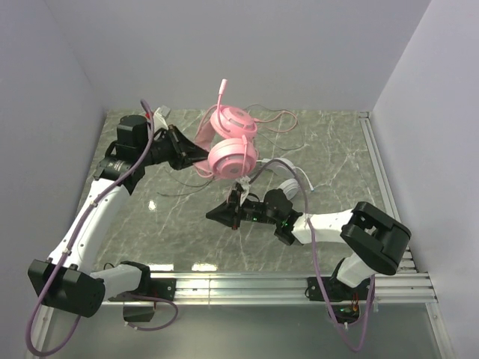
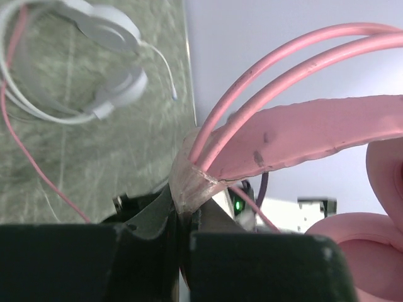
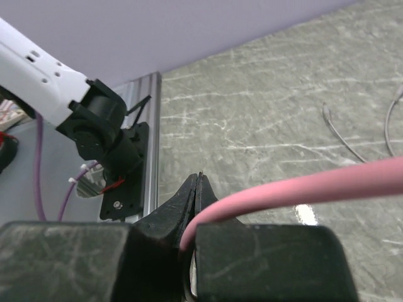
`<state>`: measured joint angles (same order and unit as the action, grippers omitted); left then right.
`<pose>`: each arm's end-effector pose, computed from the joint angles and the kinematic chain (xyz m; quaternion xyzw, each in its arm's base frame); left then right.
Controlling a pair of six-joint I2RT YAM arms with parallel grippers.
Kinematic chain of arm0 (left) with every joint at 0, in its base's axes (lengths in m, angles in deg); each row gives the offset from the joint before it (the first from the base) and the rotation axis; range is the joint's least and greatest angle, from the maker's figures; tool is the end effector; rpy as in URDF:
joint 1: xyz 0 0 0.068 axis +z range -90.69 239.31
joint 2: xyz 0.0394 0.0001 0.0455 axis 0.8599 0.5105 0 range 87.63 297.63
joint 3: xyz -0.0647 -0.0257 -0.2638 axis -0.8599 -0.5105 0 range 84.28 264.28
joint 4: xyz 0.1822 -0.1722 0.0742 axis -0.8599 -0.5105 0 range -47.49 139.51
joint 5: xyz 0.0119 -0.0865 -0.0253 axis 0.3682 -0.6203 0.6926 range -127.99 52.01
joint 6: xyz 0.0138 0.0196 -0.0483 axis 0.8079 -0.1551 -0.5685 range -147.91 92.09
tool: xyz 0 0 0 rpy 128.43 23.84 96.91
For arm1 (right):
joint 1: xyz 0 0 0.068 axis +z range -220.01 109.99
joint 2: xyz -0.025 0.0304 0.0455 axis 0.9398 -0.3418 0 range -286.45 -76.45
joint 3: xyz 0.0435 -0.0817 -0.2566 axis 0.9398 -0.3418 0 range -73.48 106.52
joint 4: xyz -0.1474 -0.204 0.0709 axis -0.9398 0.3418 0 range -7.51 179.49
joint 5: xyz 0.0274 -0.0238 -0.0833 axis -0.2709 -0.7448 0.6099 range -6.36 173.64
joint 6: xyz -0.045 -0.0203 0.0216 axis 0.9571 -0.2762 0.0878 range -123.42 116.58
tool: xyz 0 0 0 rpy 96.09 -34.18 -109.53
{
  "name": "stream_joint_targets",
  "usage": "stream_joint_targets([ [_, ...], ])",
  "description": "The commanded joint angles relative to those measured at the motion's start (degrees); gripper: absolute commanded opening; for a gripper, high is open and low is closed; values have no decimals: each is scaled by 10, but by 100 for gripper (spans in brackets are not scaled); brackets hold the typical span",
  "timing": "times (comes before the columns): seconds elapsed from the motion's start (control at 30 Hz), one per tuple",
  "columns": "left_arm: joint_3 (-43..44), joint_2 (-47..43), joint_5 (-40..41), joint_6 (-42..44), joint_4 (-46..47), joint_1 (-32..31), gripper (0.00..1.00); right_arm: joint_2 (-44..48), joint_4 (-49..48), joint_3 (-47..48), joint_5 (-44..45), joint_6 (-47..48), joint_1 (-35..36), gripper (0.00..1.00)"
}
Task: Wrap the headphones
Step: Wrap the headphone cable with the right arm
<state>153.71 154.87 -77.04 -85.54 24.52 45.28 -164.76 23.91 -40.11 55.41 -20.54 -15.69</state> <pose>0.2411 -0.0833 0.3869 -0.1199 0.7976 -0.5310 0.2599 0.1655 0.2594 0.2179 -0.3802 0.5722 0.5484 0.4767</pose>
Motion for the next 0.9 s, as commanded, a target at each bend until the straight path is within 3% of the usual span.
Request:
stream_joint_targets([
  [0.0,-2,-17,-175,2,86,0,0,-5,-64,-15,-43,-46,-23,0],
  [0.2,-9,-40,-233,68,60,0,0,-4,-69,-22,-56,-70,-62,0],
  [0.33,-7,-62,-239,193,-6,-1,0,6,-44,-15,-65,-84,-98,0],
  [0.47,-9,-79,-113,292,-71,-33,0,27,67,8,-52,-64,-123,0],
  [0.57,-20,-72,-119,325,-64,-68,0,37,157,39,-18,-30,-128,0],
  [0.87,4,-69,75,438,-133,-227,0,60,235,67,4,-34,-202,0],
])
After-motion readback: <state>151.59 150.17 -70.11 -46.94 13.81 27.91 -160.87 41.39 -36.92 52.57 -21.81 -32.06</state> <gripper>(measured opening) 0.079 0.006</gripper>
